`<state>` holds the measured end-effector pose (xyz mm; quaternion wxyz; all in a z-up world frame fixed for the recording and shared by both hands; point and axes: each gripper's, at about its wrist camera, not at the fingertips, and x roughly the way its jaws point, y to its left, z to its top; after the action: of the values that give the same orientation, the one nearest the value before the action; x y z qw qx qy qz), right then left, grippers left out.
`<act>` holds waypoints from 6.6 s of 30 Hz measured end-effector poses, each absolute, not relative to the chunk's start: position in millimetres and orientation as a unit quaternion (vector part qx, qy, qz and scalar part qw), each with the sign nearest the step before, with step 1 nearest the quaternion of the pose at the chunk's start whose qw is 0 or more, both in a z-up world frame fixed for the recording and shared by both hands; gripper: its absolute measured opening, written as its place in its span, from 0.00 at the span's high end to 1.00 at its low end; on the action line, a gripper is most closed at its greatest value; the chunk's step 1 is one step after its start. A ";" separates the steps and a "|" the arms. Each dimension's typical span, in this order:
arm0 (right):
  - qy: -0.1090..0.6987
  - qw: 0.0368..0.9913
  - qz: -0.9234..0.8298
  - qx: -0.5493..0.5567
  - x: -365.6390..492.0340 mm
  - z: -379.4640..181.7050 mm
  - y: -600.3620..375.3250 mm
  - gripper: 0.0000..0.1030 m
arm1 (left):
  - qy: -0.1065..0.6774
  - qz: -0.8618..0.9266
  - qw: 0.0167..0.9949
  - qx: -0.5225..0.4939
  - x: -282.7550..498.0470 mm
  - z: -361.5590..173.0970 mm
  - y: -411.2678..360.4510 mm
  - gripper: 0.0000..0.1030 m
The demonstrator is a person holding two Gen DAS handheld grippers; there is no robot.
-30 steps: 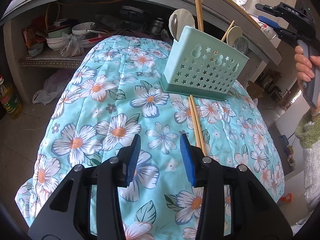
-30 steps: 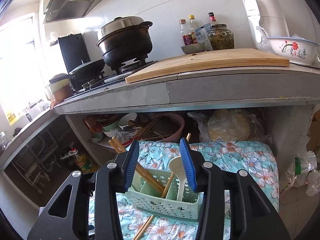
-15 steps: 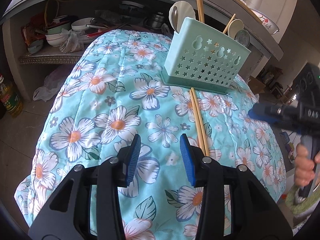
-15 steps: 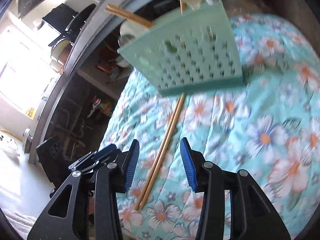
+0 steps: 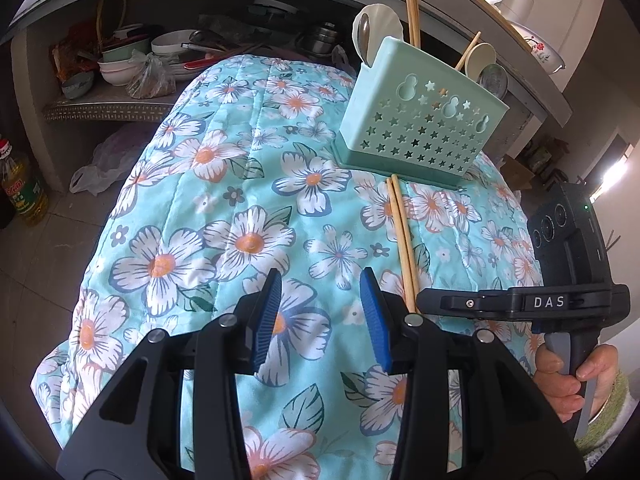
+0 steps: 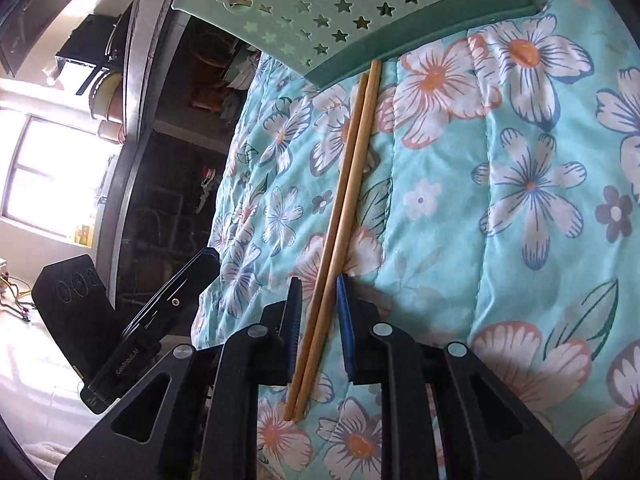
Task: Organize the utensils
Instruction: 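Open the right gripper and move both grippers to the last chopsticks on the quilt, then grasp one chopstick with the left gripper while the right gripper grasps another, then lift both held bamboo chopsticks up above the green holder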
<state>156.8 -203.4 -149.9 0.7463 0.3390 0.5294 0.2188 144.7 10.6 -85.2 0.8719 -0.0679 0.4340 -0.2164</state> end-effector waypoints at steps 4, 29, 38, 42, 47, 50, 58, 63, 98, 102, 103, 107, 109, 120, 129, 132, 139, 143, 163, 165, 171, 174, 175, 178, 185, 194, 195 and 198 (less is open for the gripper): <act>0.530 0.743 0.217 0.347 157.1 -153.0 -206.6 0.89 | 0.434 -0.218 0.871 -0.066 144.6 -84.9 9.1 0.63; 0.508 0.742 0.199 0.390 129.1 -158.5 -267.0 0.94 | 0.451 -0.252 0.854 -0.062 140.5 -88.2 -10.7 0.63; 0.500 0.750 0.143 0.409 92.7 -160.3 -311.4 0.95 | 0.482 -0.301 0.823 -0.016 133.4 -104.3 -54.1 0.63; 0.497 0.751 0.137 0.412 84.3 -160.7 -320.0 0.95 | 0.494 -0.285 0.821 0.015 131.5 -112.6 -66.9 0.63; 0.491 0.795 0.144 0.326 89.4 -130.1 -300.0 0.85 | 0.504 -0.263 0.822 0.005 137.5 -115.5 -64.0 0.78; 0.494 0.815 0.140 0.270 98.1 -120.6 -279.9 0.70 | 0.510 -0.257 0.821 -0.010 141.1 -115.9 -56.0 0.85; 0.514 0.826 0.126 0.194 113.0 -128.5 -249.2 0.85 | 0.517 -0.238 0.821 -0.039 138.4 -114.2 -39.9 0.94; 0.514 0.817 0.137 0.223 105.6 -130.5 -259.2 0.92 | 0.524 -0.221 0.820 -0.064 133.9 -111.2 -20.0 0.94; 0.539 0.795 0.134 0.243 85.5 -129.8 -274.3 0.59 | 0.502 -0.220 0.835 0.037 177.3 -94.7 -42.7 0.80; 0.539 0.793 0.137 0.249 85.6 -132.3 -276.2 0.59 | 0.507 -0.211 0.834 0.055 189.4 -103.8 -53.4 0.80; 0.539 0.793 0.137 0.249 85.9 -132.9 -275.7 0.59 | 0.509 -0.207 0.833 0.059 192.2 -106.6 -55.4 0.80; 0.537 0.794 0.140 0.247 85.6 -133.5 -273.8 0.56 | 0.511 -0.197 0.835 0.058 201.2 -113.5 -58.8 0.80; 0.538 0.795 0.140 0.244 85.7 -133.1 -272.7 0.55 | 0.508 -0.193 0.838 0.060 202.7 -115.1 -59.8 0.81; 0.517 0.827 0.131 0.180 111.7 -108.4 -257.0 0.55 | 0.485 -0.173 0.852 0.093 196.7 -116.9 -66.2 0.92; 0.506 0.849 0.105 0.110 152.4 -113.2 -228.9 0.66 | 0.472 -0.166 0.858 0.116 190.2 -117.9 -71.2 0.93; 0.509 0.852 0.089 0.085 162.5 -120.1 -221.5 0.71 | 0.469 -0.163 0.859 0.124 189.7 -117.7 -71.9 0.93; 0.509 0.854 0.076 0.072 168.5 -126.1 -216.3 0.88 | 0.462 -0.159 0.862 0.136 185.7 -118.5 -74.1 0.93; 0.509 0.854 0.079 0.073 166.7 -125.2 -216.8 0.92 | 0.457 -0.155 0.864 0.144 183.2 -119.1 -76.1 0.93; 0.507 0.846 0.090 0.136 164.9 -122.0 -236.0 0.93 | 0.453 -0.151 0.865 0.153 181.4 -119.3 -78.7 0.93; 0.504 0.847 0.092 0.143 162.7 -118.4 -239.2 0.93 | 0.453 -0.151 0.865 0.153 181.1 -119.4 -78.6 0.93; 0.486 0.853 0.098 0.163 154.0 -100.9 -247.0 0.93 | 0.452 -0.151 0.866 0.153 179.9 -120.1 -79.0 0.93; 0.472 0.858 0.104 0.173 147.8 -88.2 -251.5 0.93 | 0.452 -0.151 0.866 0.152 179.4 -120.1 -79.4 0.93; 0.468 0.860 0.105 0.176 146.9 -84.4 -252.8 0.93 | 0.452 -0.152 0.866 0.150 179.5 -119.9 -78.5 0.93; 0.452 0.865 0.111 0.186 141.9 -70.6 -258.1 0.93 | 0.456 -0.158 0.866 0.135 181.4 -117.9 -74.8 0.93; 0.410 0.882 0.116 0.201 126.2 -38.9 -273.2 0.93 | 0.454 -0.171 0.871 0.081 190.3 -94.1 -51.8 0.94; 0.371 0.894 0.115 0.224 107.6 -20.4 -299.1 0.93 | 0.382 -0.224 0.896 0.018 181.2 7.3 -28.6 0.95; 0.370 0.894 0.115 0.227 106.2 -20.9 -301.7 0.93 | 0.372 -0.231 0.899 0.012 179.6 19.9 -27.1 0.95; 0.366 0.892 0.116 0.237 102.6 -23.2 -308.7 0.93 | 0.339 -0.256 0.905 -0.010 172.1 60.0 -26.4 0.95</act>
<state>102.6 -308.7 -23.2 0.8922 0.2371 0.3663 0.1164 172.1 -26.4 60.0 0.9053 -0.0099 0.3389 -0.2561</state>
